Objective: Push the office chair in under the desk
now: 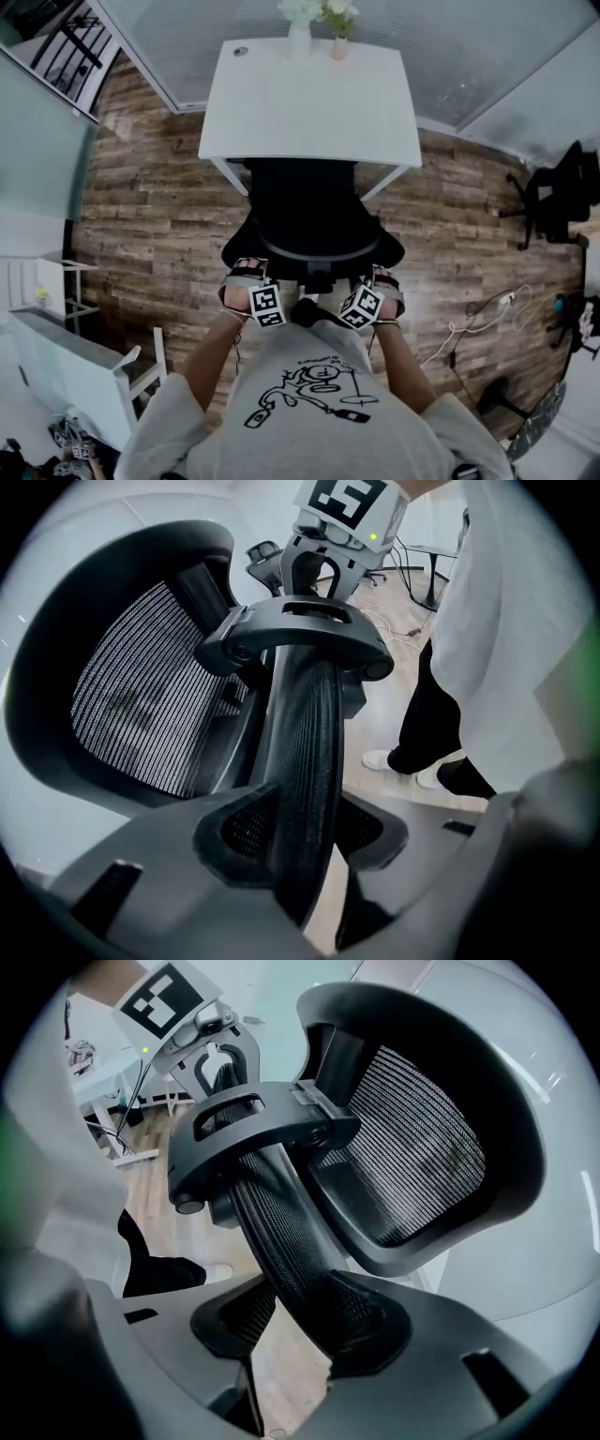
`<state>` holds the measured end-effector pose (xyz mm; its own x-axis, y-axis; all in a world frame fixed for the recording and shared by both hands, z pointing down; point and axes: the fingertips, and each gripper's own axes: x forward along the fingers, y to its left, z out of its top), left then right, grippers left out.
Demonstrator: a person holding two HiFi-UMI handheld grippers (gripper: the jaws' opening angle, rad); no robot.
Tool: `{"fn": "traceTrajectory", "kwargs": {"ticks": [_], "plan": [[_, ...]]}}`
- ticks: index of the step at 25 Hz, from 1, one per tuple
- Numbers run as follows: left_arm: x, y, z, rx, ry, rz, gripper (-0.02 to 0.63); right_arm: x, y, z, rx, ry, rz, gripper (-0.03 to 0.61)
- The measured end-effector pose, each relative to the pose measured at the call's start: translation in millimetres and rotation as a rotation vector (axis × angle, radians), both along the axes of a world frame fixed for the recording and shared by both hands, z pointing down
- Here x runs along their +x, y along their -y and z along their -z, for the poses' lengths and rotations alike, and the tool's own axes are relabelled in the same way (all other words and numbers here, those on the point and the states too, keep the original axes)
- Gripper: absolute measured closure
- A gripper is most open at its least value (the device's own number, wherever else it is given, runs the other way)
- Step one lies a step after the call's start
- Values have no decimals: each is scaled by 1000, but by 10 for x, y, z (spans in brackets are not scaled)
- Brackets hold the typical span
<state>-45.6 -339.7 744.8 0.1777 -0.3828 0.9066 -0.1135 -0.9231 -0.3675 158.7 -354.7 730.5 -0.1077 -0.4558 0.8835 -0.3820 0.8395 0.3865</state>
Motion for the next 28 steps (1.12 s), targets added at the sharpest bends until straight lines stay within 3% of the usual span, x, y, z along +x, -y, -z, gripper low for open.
{"fn": "traceTrajectory", "kwargs": {"ticks": [7, 22, 28], "plan": [[124, 146, -1, -5, -14, 18, 456, 130, 222, -19, 8, -11, 14, 390], [-47, 206, -2, 32, 17, 114, 443, -47, 220, 29, 39, 57, 38, 384], [-34, 94, 234, 32, -78, 187, 449, -106, 134, 244, 18, 112, 8, 377]]}}
